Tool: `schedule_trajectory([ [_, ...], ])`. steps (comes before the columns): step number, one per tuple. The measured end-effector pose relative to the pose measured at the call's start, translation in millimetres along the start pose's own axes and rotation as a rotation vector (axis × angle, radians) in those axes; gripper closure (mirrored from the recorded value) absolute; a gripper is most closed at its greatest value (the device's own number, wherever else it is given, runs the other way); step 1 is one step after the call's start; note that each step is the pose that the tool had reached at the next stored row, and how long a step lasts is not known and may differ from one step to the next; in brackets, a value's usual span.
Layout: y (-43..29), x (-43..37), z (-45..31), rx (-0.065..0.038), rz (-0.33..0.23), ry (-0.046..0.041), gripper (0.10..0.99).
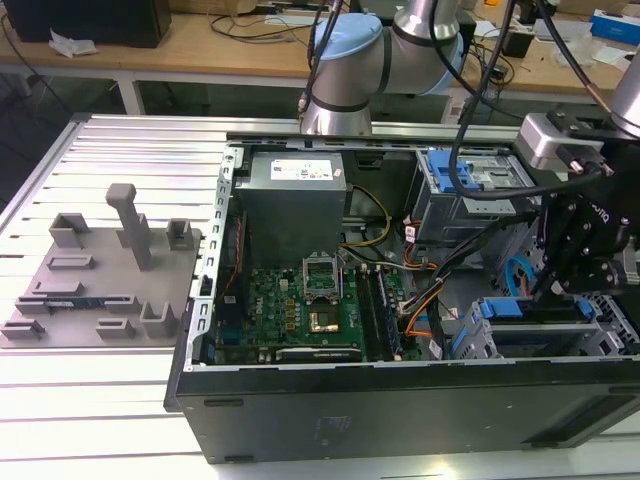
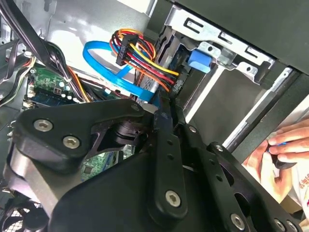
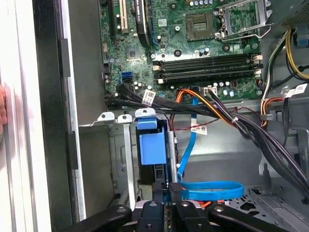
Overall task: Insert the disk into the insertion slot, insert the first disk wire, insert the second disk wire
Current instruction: 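Insert the second disk wire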
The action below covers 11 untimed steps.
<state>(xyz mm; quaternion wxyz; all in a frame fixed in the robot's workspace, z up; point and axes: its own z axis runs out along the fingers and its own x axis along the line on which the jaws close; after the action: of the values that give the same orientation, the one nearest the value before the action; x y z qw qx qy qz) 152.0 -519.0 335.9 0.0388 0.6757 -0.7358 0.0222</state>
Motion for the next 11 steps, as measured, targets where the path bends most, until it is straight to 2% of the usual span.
schedule_trajectory([
  [1, 0.1, -0.1, 0.6, 0.0, 0.0, -0.0014, 0.914],
  [2, 0.3, -0.3, -0.9, 0.0, 0.0, -0.0003, 0.855],
  [3, 0.6, -0.4, -7.6, 0.0, 0.0, 0.0031, 0.784],
  [4, 0.9, -1.1, -14.6, 0.0, 0.0, 0.0044, 0.784],
  [6, 1.5, -3.1, -24.2, 0.001, 0.0, 0.0095, 0.784],
  [7, 1.9, -5.1, -34.2, 0.001, 0.0, 0.0135, 0.784],
  [8, 2.1, -5.8, -39.7, 0.001, 0.0, 0.0154, 0.784],
  [11, 2.5, -6.5, -49.0, 0.002, 0.001, 0.019, 0.784],
])
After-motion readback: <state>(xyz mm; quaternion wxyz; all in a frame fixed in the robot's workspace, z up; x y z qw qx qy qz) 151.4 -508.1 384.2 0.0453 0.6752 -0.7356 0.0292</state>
